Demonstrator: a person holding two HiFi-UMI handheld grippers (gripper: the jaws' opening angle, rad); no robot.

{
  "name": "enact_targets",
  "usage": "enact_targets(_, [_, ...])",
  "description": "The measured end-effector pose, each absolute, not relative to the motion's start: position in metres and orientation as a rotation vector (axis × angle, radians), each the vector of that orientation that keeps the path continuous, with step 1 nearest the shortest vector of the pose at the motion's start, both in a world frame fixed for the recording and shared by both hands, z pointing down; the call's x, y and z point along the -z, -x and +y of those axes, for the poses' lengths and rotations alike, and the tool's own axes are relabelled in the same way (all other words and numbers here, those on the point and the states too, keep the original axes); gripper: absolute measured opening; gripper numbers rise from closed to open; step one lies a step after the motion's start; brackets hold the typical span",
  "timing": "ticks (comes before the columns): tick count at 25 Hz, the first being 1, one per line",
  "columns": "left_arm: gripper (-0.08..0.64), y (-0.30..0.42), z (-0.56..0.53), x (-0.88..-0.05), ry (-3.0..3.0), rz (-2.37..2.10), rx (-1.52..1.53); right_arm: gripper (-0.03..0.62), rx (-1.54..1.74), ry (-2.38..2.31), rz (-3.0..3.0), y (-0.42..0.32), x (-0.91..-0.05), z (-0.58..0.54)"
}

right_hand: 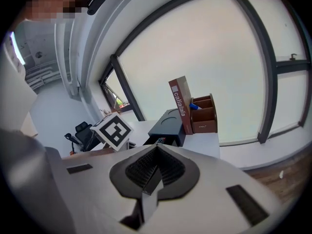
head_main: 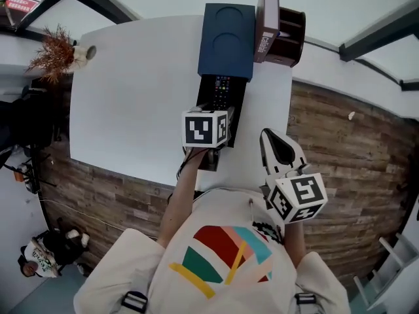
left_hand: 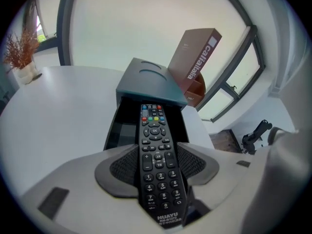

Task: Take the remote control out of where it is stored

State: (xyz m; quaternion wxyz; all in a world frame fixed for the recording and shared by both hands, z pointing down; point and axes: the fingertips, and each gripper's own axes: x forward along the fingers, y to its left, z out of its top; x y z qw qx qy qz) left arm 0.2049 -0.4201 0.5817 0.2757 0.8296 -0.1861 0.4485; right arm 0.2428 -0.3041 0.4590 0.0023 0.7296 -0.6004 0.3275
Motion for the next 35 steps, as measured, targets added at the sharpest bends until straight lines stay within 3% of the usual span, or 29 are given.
enact_targets(7, [0.256, -0.196, -0.408, -0.539, -2.346, -0.495, -1.123, -0.006, -0.982, -2.284, -1.897, -0.235, -0.446, -0.301])
enact_targets(18, [0.256, -0.189, -0.412, -0.391, -2.558, -0.552, -0.377, -0.006, -0.634, -2.206, -2.071, -0.217, -0.389, -0.316])
enact_targets(27, [0.255, -0.085, -0.398, -0.242, -2.789, -0.894, 0.231, -0.006, -0.313, -2.188, -2.23, -0.192, -0.307, -0.322])
enact_targets(35, [0.255, -0.016, -0.383, -0.197, -2.892, -1.338, 0.438, -0.006, -0.194, -2.118, -2.33, -0.163, -0.265, -0.325])
